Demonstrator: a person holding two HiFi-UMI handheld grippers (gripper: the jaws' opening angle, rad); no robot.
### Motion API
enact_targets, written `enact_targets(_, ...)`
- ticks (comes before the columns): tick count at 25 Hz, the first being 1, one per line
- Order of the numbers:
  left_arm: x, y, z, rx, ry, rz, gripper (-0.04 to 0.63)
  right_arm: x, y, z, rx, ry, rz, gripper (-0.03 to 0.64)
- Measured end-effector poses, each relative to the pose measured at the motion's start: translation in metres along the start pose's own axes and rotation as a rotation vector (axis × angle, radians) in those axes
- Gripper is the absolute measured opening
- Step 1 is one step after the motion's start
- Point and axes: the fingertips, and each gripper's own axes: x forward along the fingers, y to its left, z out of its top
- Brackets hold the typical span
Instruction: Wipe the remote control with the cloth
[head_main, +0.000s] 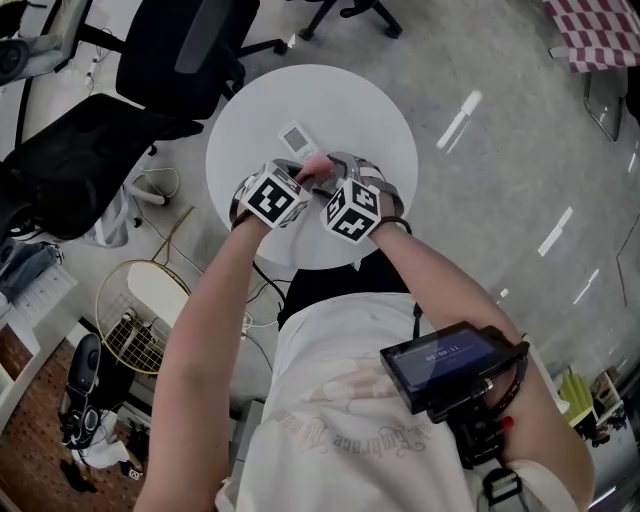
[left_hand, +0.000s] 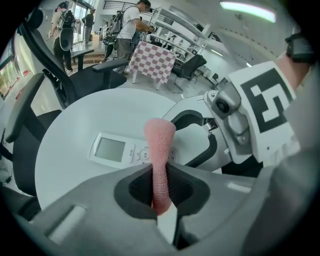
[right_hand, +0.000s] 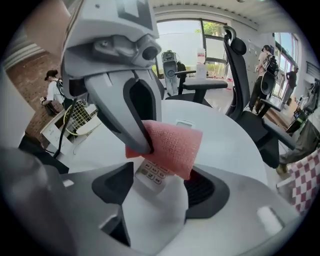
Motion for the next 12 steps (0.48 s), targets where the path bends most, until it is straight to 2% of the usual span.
enact_targets(1, 0.000, 0.000, -0.001, 0.002, 0.006, -0.004, 0.028, 0.001, -0.001, -0.001, -0.008, 0.013, -0.011, 0.308)
enact_targets(4, 0.003, -0.002, -0.005, 0.036, 0.035, -0.017, 0.028, 0.001, 0.000, -0.003, -0.017, 0.019, -0.022, 0.270)
enact_targets(9, 0.009, -0.004, -0.003, 0.074, 0.058, -0.031, 0.028, 0.001, 0.003, -0.008, -0.025, 0.025, -0.004, 0.252)
enact_targets(12, 0.011, 0.001, -0.001, 0.056, 0.058, -0.032, 0.028, 0.000, 0.001, -0.009, -0.049, 0.041, 0.008, 0.245)
